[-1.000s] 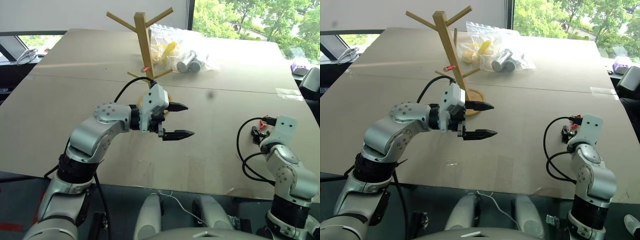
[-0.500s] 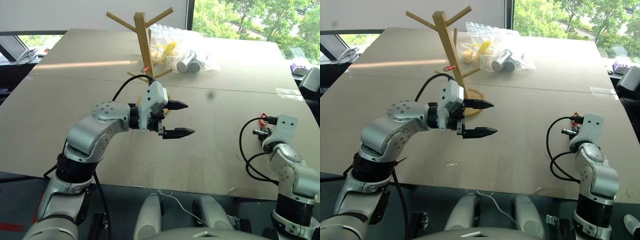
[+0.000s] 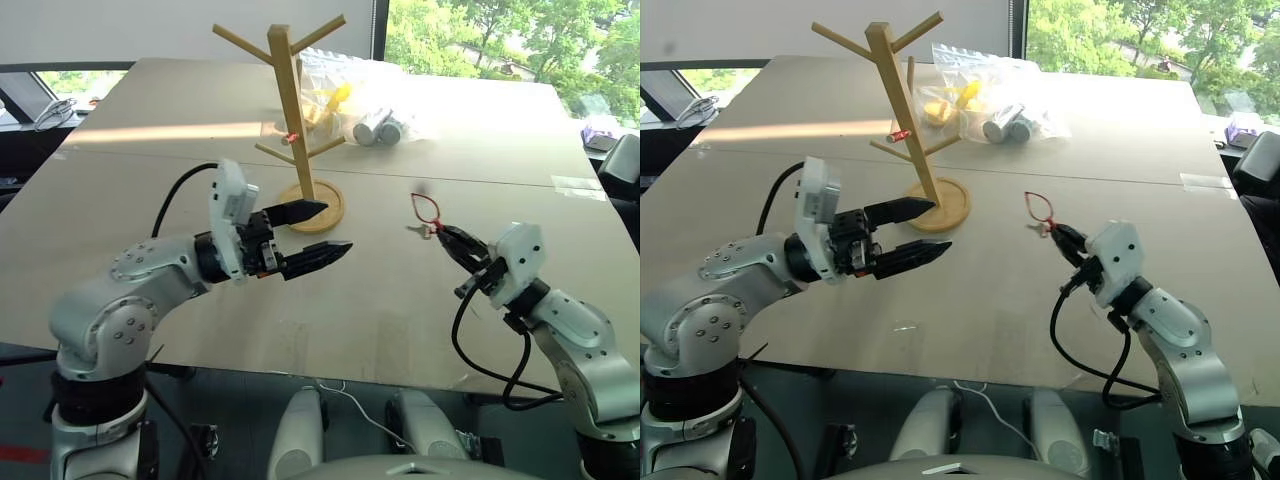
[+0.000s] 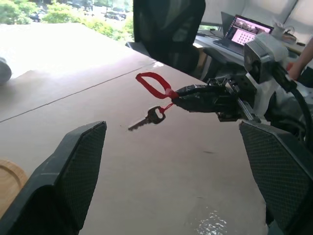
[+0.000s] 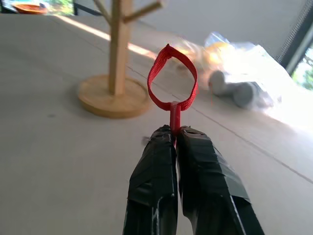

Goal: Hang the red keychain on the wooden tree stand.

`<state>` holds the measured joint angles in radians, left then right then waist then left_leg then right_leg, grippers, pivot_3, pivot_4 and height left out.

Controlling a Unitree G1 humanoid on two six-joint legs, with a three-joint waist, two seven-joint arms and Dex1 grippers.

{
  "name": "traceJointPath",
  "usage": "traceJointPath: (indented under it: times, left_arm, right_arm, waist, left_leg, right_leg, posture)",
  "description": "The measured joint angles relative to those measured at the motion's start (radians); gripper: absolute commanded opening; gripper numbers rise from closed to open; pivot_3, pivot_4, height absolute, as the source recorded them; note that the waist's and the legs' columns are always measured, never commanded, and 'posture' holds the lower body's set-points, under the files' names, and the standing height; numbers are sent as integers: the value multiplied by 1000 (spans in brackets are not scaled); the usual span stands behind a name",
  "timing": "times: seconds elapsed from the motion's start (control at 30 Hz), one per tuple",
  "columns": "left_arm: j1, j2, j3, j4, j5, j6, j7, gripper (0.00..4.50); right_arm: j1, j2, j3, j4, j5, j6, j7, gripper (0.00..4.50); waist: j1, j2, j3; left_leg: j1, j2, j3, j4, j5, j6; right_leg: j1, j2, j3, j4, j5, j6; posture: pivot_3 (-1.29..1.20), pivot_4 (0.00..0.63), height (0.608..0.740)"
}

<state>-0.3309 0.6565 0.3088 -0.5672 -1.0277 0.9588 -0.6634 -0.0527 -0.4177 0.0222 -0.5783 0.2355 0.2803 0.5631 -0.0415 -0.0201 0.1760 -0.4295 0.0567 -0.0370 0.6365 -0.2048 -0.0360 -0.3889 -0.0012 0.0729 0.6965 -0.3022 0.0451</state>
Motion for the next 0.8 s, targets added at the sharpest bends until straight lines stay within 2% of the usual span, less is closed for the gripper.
traceJointPath:
  times: [0.2,0.33,0.5,0.8]
  left_arm:
    - [155,46,230,-85,-214,13,230,4500]
    - [245,82,300,-130,-306,-3,301,4500]
    - [309,123,360,-156,-393,-55,368,4500]
    - [343,184,390,-148,-453,-134,420,4500]
  right_arm:
    - [-182,22,109,199,-46,-253,117,95]
    - [-298,70,144,310,-66,-336,137,95]
    - [-433,136,179,460,-109,-440,136,95]
    - [-533,243,239,602,-177,-516,117,95]
  waist:
    - [0,0,0]
    - [3,0,0]
    - [6,-1,0]
    - [2,0,0]
  left_leg:
    - [1,0,-1,0,0,0]
    - [1,0,-1,0,0,0]
    - [1,0,-1,0,0,0]
    - [2,0,-1,-1,0,0]
  right_leg:
    - [0,0,0,0,2,-3]
    - [1,-1,-1,0,2,-3]
    - [1,-1,-2,0,2,-3]
    - [1,0,-1,0,2,-4]
  posture:
    - [0,150,740]
    - [0,150,740]
    - [0,150,740]
    - [0,150,740]
